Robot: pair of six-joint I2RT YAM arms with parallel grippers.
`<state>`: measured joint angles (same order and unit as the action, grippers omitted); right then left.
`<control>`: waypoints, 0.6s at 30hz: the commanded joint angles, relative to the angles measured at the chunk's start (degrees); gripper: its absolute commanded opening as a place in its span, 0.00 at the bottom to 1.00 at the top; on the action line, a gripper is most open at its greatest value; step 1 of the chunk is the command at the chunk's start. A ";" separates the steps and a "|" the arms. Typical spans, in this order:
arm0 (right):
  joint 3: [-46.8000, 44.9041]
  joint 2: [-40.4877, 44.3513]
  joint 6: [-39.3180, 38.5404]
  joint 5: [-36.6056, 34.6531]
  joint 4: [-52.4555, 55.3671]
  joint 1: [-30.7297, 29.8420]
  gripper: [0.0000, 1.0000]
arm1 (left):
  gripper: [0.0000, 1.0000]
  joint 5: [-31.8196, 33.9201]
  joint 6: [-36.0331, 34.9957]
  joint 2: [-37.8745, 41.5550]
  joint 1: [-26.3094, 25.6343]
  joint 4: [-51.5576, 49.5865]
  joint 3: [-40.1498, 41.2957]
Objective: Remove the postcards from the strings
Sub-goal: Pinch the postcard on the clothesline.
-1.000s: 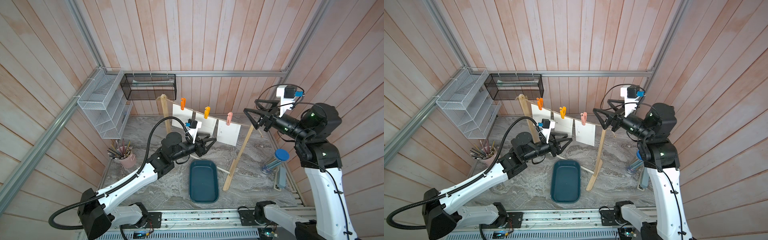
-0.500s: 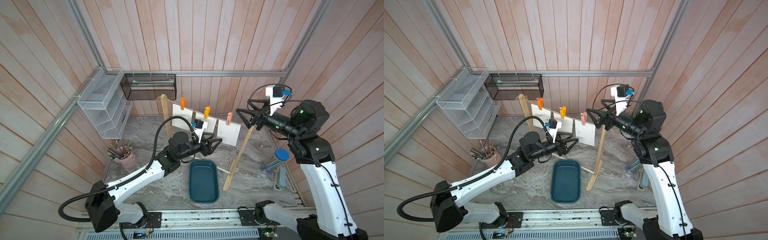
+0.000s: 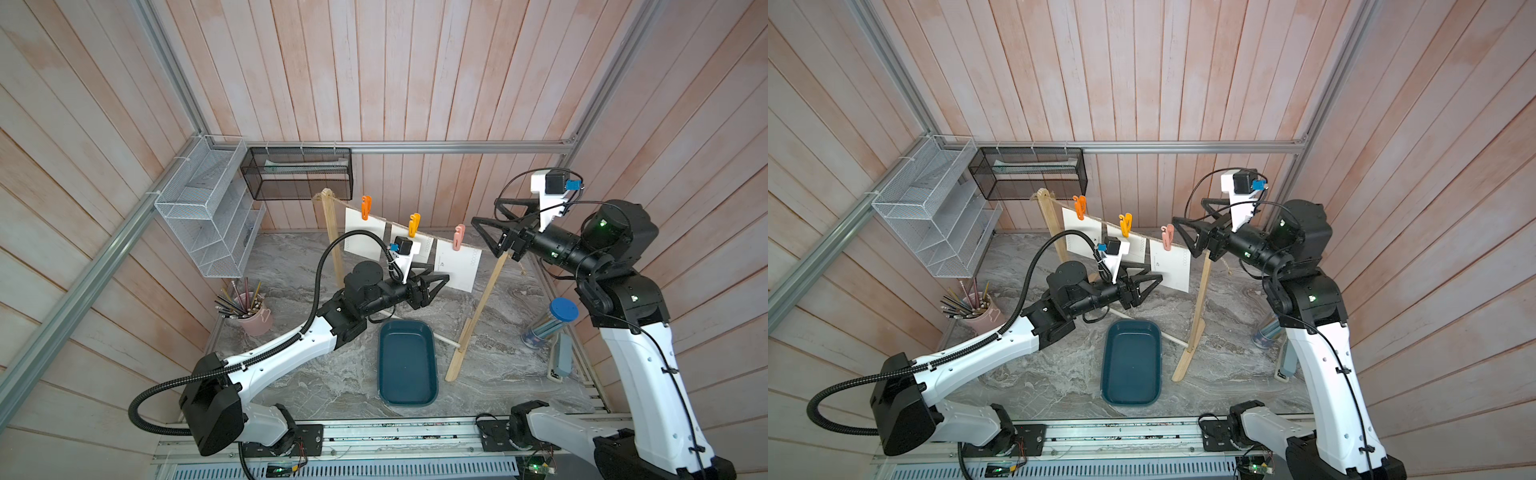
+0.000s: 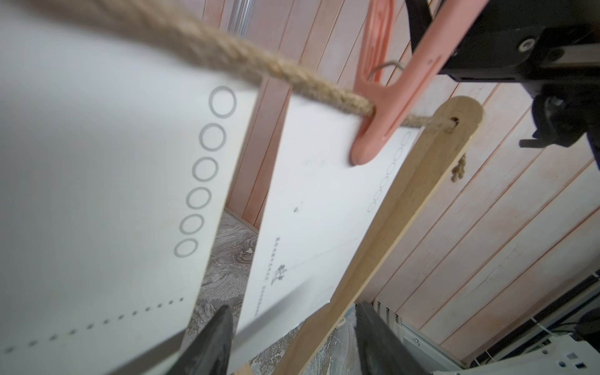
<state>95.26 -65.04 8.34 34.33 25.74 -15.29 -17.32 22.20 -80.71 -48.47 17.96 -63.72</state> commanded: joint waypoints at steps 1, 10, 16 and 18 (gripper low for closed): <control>-0.96 -0.08 -0.34 0.03 -0.99 -0.53 0.92 | 0.62 0.02 -0.74 -1.07 -0.31 1.80 -1.67; -1.05 -0.77 -0.86 0.18 -1.04 -1.32 0.92 | 0.62 -0.70 -0.93 -2.71 -0.49 3.11 -2.01; -0.52 -1.89 -1.66 -0.20 -0.36 -2.00 0.93 | 0.61 -1.18 -1.01 -3.34 -0.58 4.96 -1.40; 0.04 -2.44 -2.13 -0.33 0.14 -2.42 0.93 | 0.59 -1.30 -1.16 -3.50 -0.58 5.48 -1.32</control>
<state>94.65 -66.87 7.29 34.35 25.43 -16.93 -17.67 22.06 -83.26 -48.80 21.06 -64.29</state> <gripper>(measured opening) 0.926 0.599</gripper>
